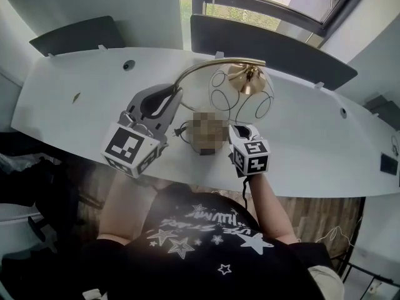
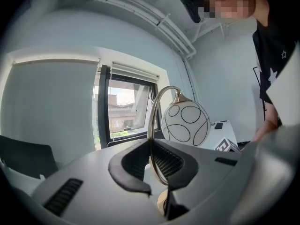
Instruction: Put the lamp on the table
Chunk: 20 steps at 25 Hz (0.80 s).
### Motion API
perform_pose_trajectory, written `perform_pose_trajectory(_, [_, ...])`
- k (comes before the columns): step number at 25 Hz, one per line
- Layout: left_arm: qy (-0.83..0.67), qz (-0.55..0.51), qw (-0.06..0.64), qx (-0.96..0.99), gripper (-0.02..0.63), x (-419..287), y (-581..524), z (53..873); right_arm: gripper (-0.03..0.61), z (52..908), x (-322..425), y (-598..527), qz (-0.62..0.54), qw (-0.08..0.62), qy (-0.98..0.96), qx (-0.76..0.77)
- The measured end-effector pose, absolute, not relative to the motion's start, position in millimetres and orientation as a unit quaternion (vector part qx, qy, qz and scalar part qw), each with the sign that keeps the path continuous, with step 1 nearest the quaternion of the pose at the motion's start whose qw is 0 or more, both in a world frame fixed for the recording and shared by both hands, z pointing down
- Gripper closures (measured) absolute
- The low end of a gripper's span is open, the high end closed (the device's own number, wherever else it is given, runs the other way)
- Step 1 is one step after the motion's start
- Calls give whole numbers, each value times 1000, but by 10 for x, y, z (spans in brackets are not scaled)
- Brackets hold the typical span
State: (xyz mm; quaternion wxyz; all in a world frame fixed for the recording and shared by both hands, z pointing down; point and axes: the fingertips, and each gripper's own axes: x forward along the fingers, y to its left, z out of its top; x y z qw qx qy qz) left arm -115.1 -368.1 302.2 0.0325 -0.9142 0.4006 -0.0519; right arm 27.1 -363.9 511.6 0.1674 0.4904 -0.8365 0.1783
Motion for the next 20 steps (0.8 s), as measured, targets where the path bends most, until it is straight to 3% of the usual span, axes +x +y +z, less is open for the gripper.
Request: perform_pose_trajectory(20, [371, -76, 19, -925, 580, -1491, -4716, 3364, 531, 5514, -139, -4468, 217, 197, -815, 501])
